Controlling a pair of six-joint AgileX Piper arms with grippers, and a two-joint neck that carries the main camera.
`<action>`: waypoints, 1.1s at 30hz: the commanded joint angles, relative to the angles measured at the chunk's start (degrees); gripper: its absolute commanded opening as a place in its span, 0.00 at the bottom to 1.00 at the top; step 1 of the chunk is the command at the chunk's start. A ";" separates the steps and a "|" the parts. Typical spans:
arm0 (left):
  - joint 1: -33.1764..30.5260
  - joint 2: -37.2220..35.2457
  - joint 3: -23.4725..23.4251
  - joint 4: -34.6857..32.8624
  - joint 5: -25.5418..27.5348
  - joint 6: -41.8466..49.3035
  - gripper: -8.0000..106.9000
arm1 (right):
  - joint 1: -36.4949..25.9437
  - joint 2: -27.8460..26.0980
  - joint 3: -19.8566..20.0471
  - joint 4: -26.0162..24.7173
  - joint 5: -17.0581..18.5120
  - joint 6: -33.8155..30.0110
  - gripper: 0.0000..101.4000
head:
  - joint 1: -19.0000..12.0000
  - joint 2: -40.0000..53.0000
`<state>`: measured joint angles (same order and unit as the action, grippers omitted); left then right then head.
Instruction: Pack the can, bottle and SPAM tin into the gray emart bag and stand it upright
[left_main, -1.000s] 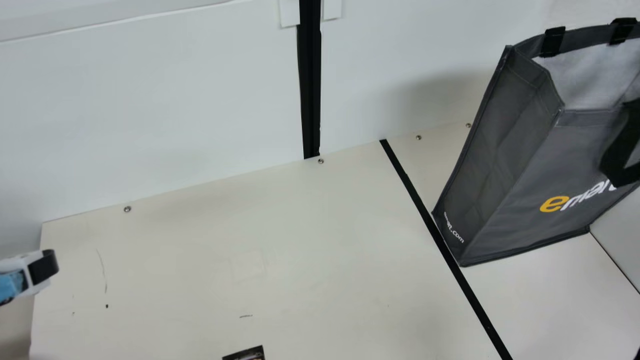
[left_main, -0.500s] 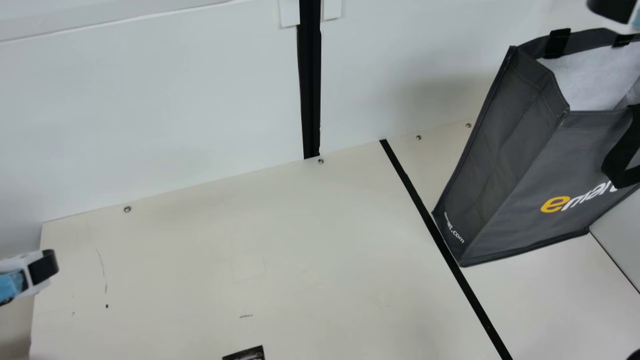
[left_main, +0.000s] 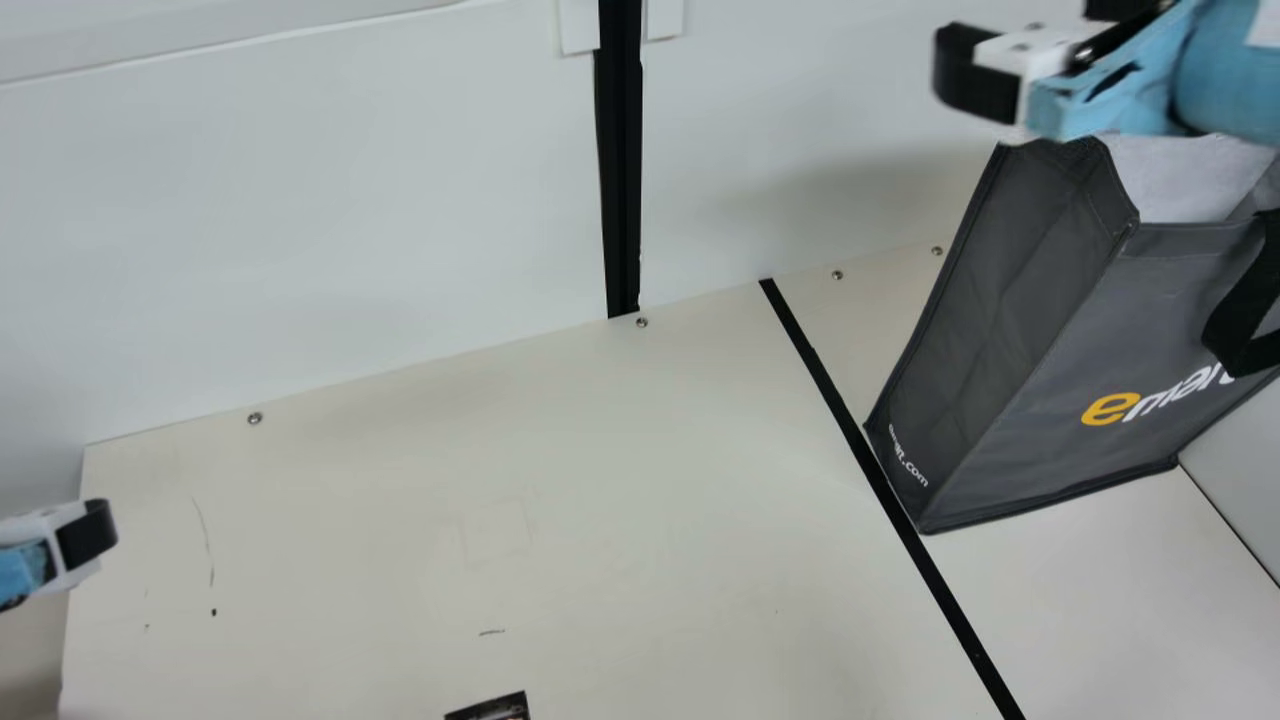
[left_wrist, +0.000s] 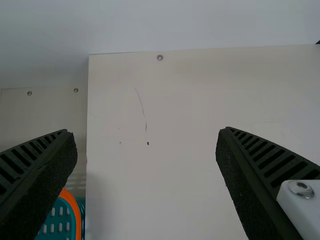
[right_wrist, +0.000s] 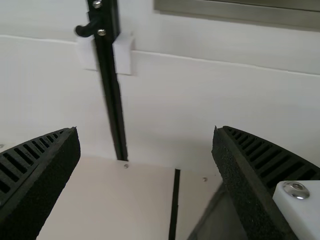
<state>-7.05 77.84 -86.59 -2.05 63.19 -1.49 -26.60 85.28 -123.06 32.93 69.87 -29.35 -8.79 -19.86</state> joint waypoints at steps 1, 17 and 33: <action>0.00 0.00 0.00 0.00 0.00 0.00 0.85 | 5.21 -0.28 0.93 -1.54 0.03 0.76 0.94 | -1.21 -0.14; 0.00 0.00 0.00 0.00 0.00 0.00 0.85 | 20.64 -3.58 13.80 -7.81 0.03 7.68 0.94 | -1.21 -0.14; 0.00 0.00 0.00 0.00 0.00 0.00 0.85 | 24.66 -6.39 29.28 -7.44 -1.59 8.93 0.94 | -1.21 -0.14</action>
<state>-7.05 77.84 -86.59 -2.05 63.19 -1.49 -1.91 78.92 -95.42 25.24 68.38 -20.07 -8.79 -19.86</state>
